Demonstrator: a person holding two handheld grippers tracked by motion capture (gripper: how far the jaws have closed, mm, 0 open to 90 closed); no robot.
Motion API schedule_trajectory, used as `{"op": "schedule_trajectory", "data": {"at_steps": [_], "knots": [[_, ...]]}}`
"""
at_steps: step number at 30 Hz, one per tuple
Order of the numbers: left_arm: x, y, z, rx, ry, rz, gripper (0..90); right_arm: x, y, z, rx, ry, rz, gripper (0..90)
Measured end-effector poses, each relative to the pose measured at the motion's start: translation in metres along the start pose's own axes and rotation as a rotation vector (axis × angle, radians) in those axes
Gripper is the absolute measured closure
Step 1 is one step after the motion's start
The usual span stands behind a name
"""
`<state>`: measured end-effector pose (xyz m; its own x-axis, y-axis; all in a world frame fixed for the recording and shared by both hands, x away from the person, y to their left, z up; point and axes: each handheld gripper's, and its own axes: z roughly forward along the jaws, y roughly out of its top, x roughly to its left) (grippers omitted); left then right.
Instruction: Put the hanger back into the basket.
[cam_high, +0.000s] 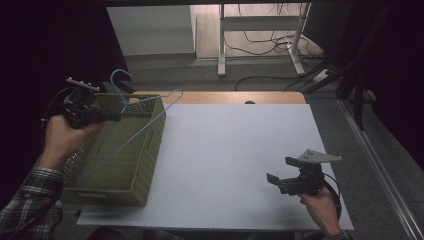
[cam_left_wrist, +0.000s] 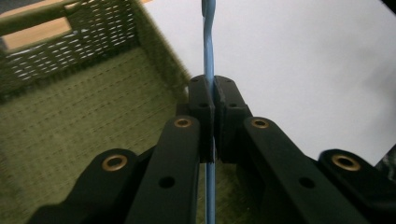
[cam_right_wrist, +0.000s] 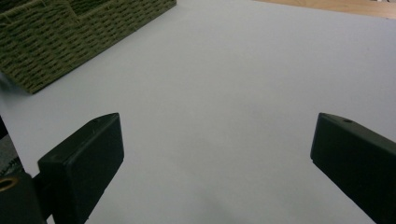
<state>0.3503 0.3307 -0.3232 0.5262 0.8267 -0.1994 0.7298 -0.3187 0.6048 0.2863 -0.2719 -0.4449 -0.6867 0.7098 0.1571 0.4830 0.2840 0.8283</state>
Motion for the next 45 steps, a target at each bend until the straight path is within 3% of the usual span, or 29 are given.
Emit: {"op": "schedule_trajectory", "data": {"at_steps": [7, 15, 19, 27, 37, 43, 45], "knots": [[0.02, -0.012, -0.014, 0.008, 0.058, -0.01, 87.8, -0.004, -0.011, -0.01, -0.001, -0.028, 0.013, 2.3], [0.046, -0.034, -0.029, -0.019, 0.119, -0.014, 87.8, -0.007, -0.015, -0.013, 0.007, -0.039, 0.019, 2.3], [0.054, -0.041, -0.028, -0.024, 0.121, -0.017, 87.8, -0.006, -0.015, -0.012, 0.01, -0.04, 0.02, 2.3], [0.068, -0.056, -0.002, -0.011, 0.114, -0.027, 87.8, -0.007, -0.016, -0.011, 0.019, -0.039, 0.02, 2.3], [0.073, -0.07, 0.033, -0.012, 0.107, -0.044, 87.7, -0.006, -0.017, -0.009, 0.033, -0.039, 0.011, 2.3], [0.081, -0.084, 0.043, -0.019, 0.091, -0.083, 87.8, -0.006, -0.018, -0.007, 0.042, -0.037, 0.008, 2.3], [0.082, -0.088, 0.047, 0.001, 0.096, -0.087, 87.8, -0.005, -0.018, -0.006, 0.048, -0.036, 0.006, 2.3]]}}
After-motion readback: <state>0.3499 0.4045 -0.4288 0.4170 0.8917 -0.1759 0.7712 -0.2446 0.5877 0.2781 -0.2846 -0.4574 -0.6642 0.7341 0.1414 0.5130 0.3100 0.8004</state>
